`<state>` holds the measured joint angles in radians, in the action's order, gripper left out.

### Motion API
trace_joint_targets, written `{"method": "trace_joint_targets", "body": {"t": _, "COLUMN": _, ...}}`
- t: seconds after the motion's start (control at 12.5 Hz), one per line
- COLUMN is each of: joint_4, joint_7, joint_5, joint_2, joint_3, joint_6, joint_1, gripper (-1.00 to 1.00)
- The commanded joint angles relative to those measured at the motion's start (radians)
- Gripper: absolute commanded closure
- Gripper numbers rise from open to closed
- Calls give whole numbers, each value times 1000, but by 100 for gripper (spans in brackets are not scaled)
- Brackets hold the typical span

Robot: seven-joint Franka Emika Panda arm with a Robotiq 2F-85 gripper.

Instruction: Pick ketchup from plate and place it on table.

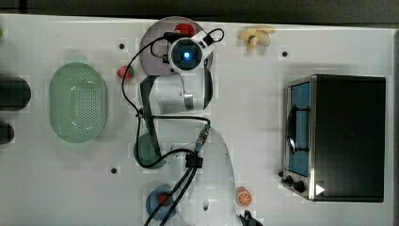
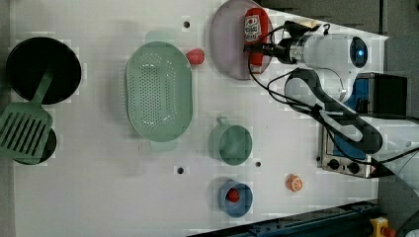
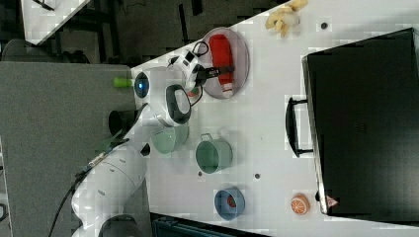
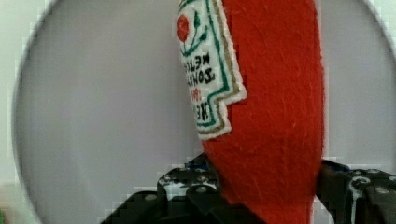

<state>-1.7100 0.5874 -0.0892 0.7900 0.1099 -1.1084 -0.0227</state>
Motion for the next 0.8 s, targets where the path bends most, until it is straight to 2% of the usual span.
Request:
{"method": "trace_joint_targets", "body": {"t": 0.08, "joint_4": 9, "joint_7": 26, "joint_5": -4, "joint_2": -87, "joint_3": -9, "joint_6": 10, "joint_1": -17, "gripper": -23}}
{"method": "trace_joint_targets", "body": {"t": 0.4, "joint_4": -43, "joint_7": 25, "joint_5": -3, "joint_2": -274, "joint_3": -15, "joint_6": 197, "joint_1": -23, "gripper": -23}}
{"method": "trace_joint_targets", "body": {"t": 0.8, "joint_4": -194, "joint_7": -3, "joint_5": -1, "joint_2": -529, "joint_3": -17, "joint_6": 356, "joint_1": -34, "gripper": -23}}
